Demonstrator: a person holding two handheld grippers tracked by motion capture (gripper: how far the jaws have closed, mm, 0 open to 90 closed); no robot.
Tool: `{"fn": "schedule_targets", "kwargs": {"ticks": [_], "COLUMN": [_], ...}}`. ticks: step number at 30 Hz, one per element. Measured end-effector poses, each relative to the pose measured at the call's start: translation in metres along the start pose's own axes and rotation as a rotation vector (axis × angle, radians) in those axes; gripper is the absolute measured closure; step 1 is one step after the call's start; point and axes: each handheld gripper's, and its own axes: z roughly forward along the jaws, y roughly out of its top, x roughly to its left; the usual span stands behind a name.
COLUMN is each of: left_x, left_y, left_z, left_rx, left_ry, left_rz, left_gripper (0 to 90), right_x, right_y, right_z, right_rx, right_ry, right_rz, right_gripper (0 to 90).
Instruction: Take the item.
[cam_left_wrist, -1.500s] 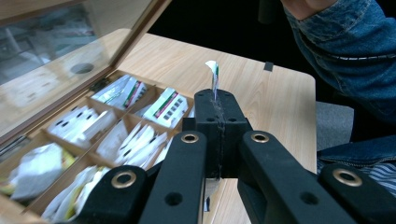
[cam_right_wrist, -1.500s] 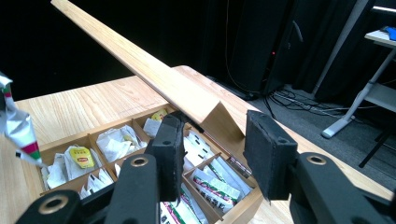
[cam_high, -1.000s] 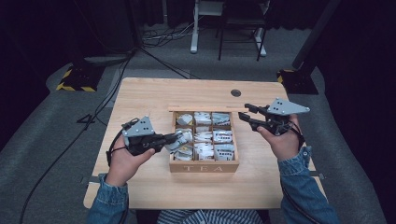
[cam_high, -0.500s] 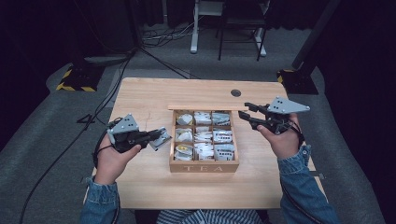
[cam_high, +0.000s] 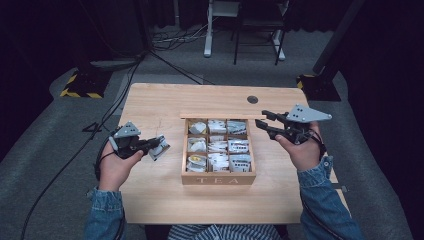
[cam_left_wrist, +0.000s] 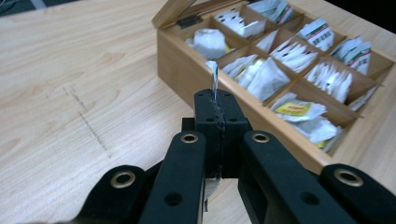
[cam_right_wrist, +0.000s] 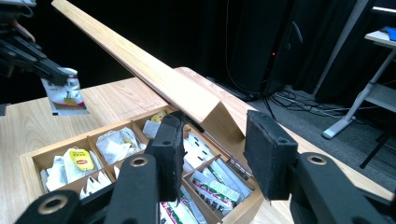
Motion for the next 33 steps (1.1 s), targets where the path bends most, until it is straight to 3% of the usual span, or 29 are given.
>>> {"fn": "schedule_targets", "kwargs": {"ticks": [9, 20, 28, 33], "left_x": [0.02, 0.035, 0.04, 0.038], "left_y": [-0.015, -0.028, -0.035, -0.034], "left_z": [0.02, 0.03, 0.039, 0.046], "left_rx": [0.043, 0.064, 0.073, 0.076], "left_ry": [0.005, 0.019, 0.013, 0.011], "left_rz": [-0.073, -0.132, -0.159, -0.154], "left_gripper": [89.5, 89.3, 89.1, 88.1], "right_x": [0.0, 0.001, 0.001, 0.002], "right_y": [-0.001, -0.001, -0.001, -0.002], "right_z": [0.0, 0.0, 0.0, 0.0], "right_rx": [0.0, 0.001, 0.003, 0.006], "right_ry": [0.003, 0.0, 0.0, -0.001], "right_rz": [0.003, 0.001, 0.0, -0.001], "right_gripper": [58.1, 58.1, 58.0, 57.8]}}
